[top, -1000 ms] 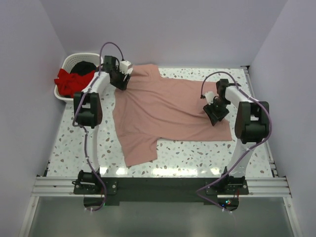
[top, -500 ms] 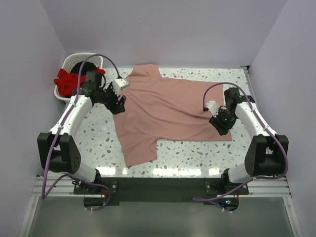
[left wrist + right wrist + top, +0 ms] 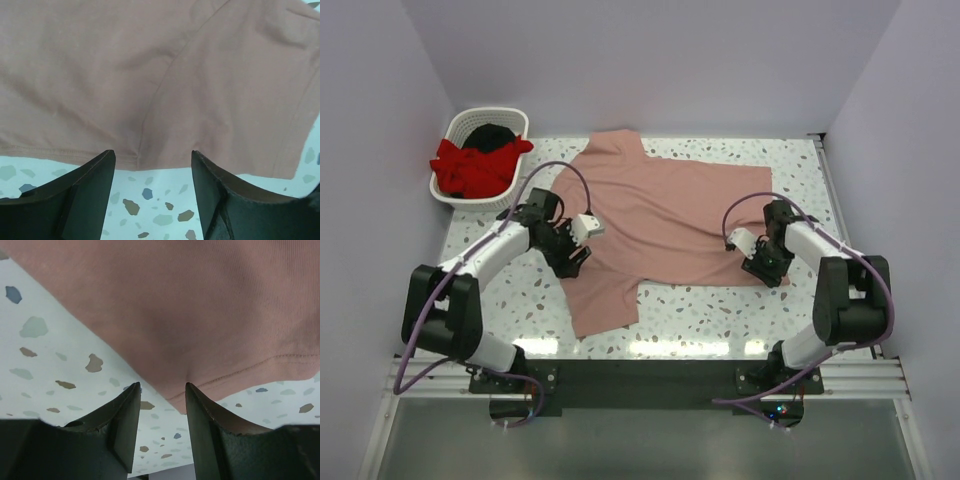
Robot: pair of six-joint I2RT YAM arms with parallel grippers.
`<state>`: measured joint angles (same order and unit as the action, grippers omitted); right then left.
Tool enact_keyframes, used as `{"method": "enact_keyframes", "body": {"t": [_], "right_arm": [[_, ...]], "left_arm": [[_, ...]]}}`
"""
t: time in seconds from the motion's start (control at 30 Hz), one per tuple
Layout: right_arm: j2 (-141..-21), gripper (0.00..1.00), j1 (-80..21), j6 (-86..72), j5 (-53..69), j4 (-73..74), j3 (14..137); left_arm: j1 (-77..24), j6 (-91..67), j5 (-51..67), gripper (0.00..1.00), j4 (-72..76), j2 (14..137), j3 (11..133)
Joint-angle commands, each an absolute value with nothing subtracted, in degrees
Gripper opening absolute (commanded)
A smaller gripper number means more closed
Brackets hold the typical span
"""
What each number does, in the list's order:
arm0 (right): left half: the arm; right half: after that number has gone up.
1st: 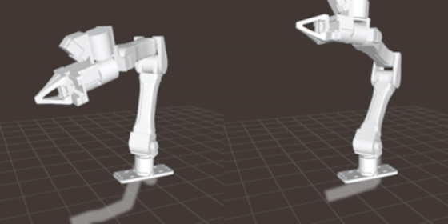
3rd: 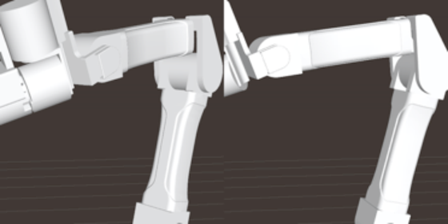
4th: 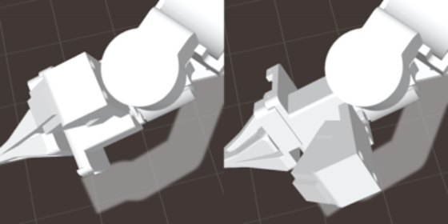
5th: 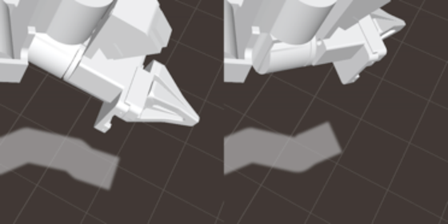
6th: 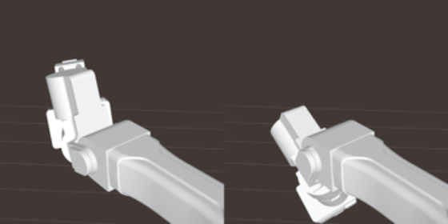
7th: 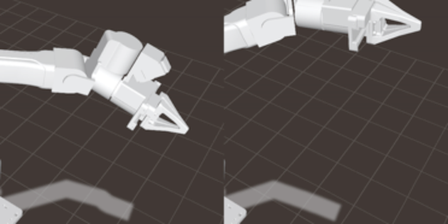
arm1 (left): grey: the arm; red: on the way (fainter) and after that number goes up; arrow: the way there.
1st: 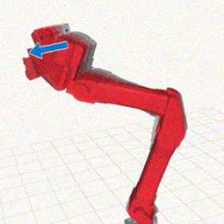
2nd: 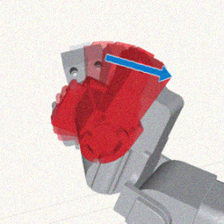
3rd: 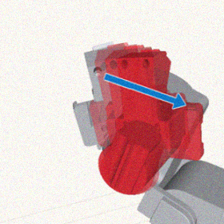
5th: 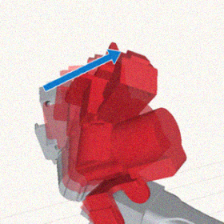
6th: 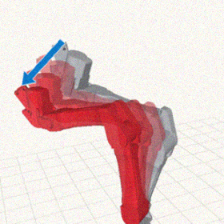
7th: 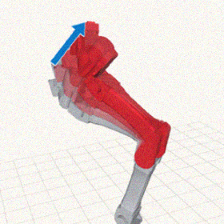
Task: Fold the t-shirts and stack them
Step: Flatten the tshirt out
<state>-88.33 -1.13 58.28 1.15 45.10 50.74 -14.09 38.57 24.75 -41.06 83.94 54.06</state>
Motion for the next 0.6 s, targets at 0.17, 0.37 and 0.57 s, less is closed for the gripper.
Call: {"method": "enact_keyframes", "body": {"t": [0.17, 0.37, 0.57], "right_arm": [[-91.3, 0.45, -3.4, 57.1, 0.1, 41.7, 50.5], [-89.3, 0.50, -4.9, 55.4, 2.3, 45.9, 52.7], [-85.2, 0.53, -5.0, 56.1, 4.9, 51.8, 54.5]], "left_arm": [[-11.3, 38.9, 11.9, 0.63, -32.4, 93.3, 51.5], [-5.1, 40.7, 9.0, 0.58, -33.0, 97.1, 53.8], [-3.9, 43.5, 14.2, 0.63, -38.4, 95.7, 57.0]]}}
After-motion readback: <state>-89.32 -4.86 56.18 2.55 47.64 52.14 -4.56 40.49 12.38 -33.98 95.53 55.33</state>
